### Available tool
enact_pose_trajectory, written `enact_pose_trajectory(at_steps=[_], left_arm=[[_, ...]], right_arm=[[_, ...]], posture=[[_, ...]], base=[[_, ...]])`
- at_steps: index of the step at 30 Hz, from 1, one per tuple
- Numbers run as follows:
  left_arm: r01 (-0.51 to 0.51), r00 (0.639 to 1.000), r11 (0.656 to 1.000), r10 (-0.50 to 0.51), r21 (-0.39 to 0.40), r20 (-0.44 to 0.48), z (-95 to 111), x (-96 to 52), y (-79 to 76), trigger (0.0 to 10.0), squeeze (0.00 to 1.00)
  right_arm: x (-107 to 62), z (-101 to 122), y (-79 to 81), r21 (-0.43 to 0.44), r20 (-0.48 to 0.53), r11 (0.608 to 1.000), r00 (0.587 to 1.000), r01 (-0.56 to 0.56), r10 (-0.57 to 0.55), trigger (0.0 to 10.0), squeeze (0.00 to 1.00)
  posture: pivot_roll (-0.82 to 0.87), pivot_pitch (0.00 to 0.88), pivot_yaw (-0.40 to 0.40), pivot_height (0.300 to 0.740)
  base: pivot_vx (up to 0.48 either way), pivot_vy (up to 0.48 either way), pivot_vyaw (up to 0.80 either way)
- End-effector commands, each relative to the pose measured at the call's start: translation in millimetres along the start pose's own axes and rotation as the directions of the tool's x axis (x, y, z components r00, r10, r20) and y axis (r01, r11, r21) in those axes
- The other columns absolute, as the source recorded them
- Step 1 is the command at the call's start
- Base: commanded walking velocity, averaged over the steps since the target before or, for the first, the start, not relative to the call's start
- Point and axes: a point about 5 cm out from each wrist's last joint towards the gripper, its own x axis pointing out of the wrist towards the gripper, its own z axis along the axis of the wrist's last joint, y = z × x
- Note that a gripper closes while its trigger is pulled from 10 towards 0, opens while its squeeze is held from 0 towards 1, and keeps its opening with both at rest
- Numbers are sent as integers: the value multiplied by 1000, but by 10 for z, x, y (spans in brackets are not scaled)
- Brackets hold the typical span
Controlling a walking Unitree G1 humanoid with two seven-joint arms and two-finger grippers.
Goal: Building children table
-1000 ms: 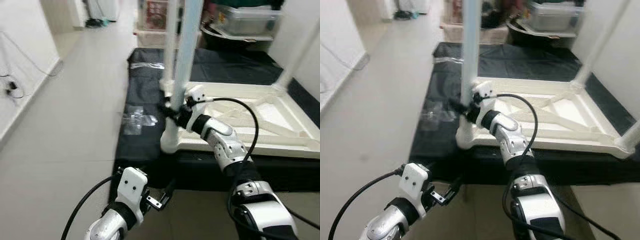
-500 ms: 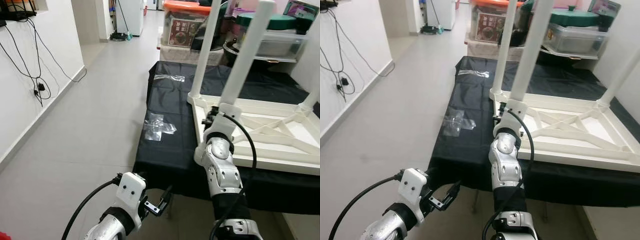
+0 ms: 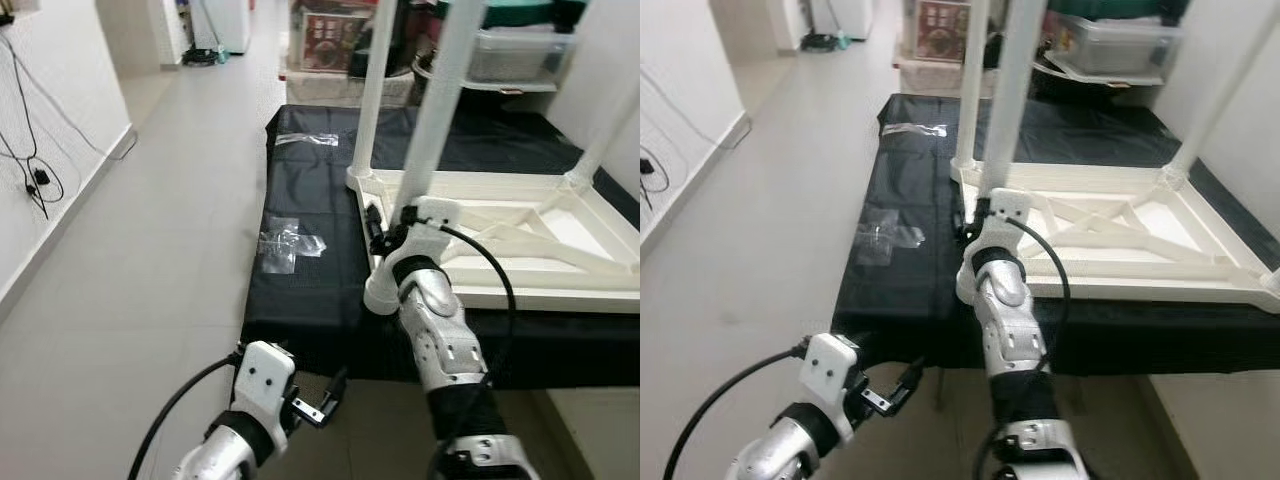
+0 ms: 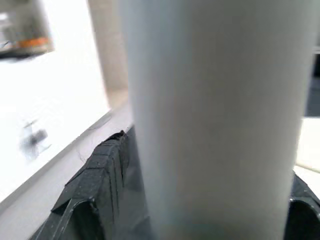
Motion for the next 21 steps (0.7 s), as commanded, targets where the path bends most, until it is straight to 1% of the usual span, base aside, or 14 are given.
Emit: enact_pose_trajectory(at_steps=[1,2,3,4,5,7,8,9,10,13,17,19,20,21], left_arm=[[-3,1000,1000,3,-1,-9,-25,-9,7,10000,0],[-3,1000,1000,3,-1,-9,-25,-8,7,10000,0],[-3,1000,1000,3,-1,-9,-25,-8,7,10000,0],[-2,1000,1000,2,-2,-9,-24,-9,10,10000,0],[-1,1000,1000,1,-2,-9,-23,-9,9,10000,0],[-1,1000,1000,1,-1,-9,-23,-10,8,10000,0],[-1,1000,1000,1,-1,-9,-23,-10,8,10000,0],[-2,1000,1000,2,-1,-10,-22,-11,8,10000,0],[-2,1000,1000,2,-1,-10,-22,-11,8,10000,0],[-6,1000,1000,6,0,-8,-13,-17,2,10000,0],[-7,1000,1000,7,-1,-8,-11,-19,-2,10000,0],[-7,1000,1000,7,-1,-8,-11,-19,-2,10000,0],[-10,1000,1000,10,-3,-8,-11,-23,-5,10000,0],[-10,1000,1000,10,-3,-7,-11,-26,-9,10000,0]], right_arm=[[-14,-62,-12,91,-73,968,968,-235,241,10000,0],[-39,-49,-57,123,-93,931,931,-342,354,10000,0],[-39,-49,-57,123,-93,931,931,-342,354,10000,0],[-78,-7,-93,214,-112,840,842,-498,528,10000,0],[-75,20,-90,230,-113,796,797,-560,594,10000,0],[-65,44,-74,243,-111,738,738,-629,665,10000,0],[-65,44,-74,243,-111,738,738,-629,665,10000,0],[-53,56,-40,242,-116,692,688,-680,716,10000,0],[-53,56,-40,242,-116,692,688,-680,716,10000,0],[17,88,83,255,-112,558,549,-790,829,10000,0],[68,118,147,260,-97,493,485,-830,869,10000,0],[68,118,147,260,-97,493,485,-830,869,10000,0],[84,157,182,270,-71,440,438,-857,896,10000,0],[86,179,205,271,-55,402,403,-875,914,3216,0]], posture=[[132,101,-59,740],[132,101,-59,740],[132,101,-59,740],[132,102,-60,740],[135,104,-60,740],[137,104,-62,740],[137,104,-62,740],[144,104,-64,740],[144,104,-64,740],[158,110,-69,740],[166,111,-72,740],[166,111,-72,740],[170,113,-72,740],[171,114,-73,740]], base=[[0,0,0],[0,0,0],[0,0,0],[0,0,0],[0,0,0],[0,0,0],[0,0,0],[0,0,0],[0,0,0],[0,0,0],[0,0,0],[0,0,0],[0,0,0],[0,0,0]])
